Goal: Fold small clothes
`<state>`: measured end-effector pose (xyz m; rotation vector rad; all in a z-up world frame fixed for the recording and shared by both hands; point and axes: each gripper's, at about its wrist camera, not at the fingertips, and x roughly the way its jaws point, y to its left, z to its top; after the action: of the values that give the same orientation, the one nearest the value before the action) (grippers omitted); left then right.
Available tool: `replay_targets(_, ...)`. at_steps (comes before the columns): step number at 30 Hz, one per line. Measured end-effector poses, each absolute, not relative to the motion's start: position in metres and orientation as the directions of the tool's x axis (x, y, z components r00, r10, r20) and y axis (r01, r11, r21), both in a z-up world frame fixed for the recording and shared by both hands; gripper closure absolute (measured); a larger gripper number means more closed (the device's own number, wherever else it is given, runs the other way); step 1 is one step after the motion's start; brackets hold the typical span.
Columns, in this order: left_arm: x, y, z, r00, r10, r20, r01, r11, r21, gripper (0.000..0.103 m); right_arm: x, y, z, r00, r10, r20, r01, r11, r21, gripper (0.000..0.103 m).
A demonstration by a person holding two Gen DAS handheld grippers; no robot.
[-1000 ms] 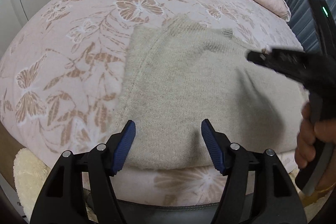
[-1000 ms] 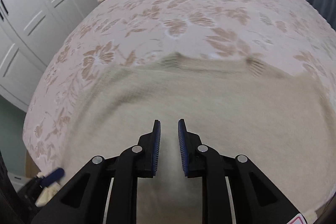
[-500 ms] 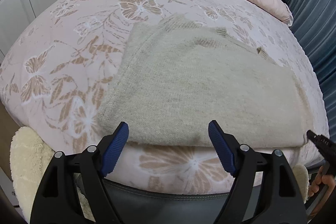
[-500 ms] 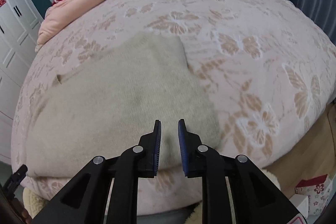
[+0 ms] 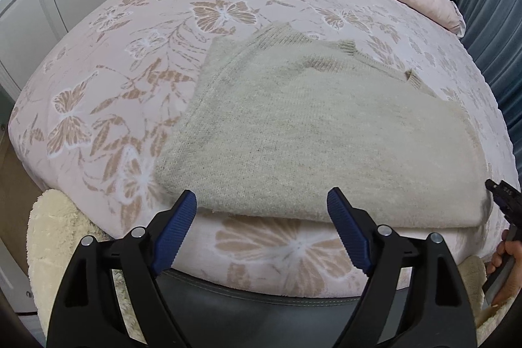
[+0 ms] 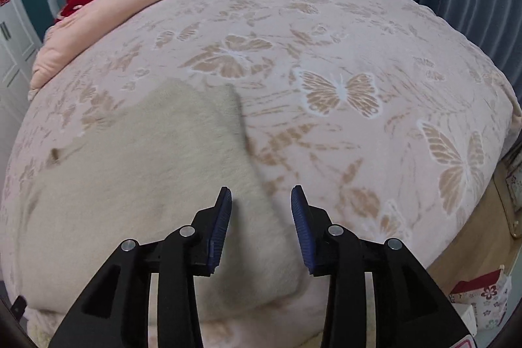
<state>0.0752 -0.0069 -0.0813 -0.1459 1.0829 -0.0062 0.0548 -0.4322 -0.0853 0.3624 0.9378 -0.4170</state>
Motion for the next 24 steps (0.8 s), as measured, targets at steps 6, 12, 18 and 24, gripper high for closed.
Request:
replay_targets(6,0.073,-0.008,-0.088,0.465,-0.075,-0.882,-0.058,0.992,-0.115,0.023,0.067,-0.326,-0.054,0.591,-0.006,-0.807,0.224,0.962,0.157,0.067)
replay_targets(12,0.067,0.008,-0.090,0.458,-0.079,-0.885,-0.089,0.987,-0.134,0.019,0.096,-0.242,-0.060,0.549,0.100,-0.830,0.085,0.981,0.175,0.067)
replay_targets(18,0.068,0.033,-0.100,0.434,-0.087,-0.897,-0.151,0.974,-0.168,0.017,0.109,-0.211,-0.067,0.504,0.100,-0.858,0.049,0.988,0.144,0.067)
replay_targets(24,0.076,0.045,-0.112,0.411,-0.142,-0.901,-0.182,0.955,-0.233,0.017,0.128,-0.211,-0.072,0.470,0.075,-0.880,0.072,0.990,0.123,0.067)
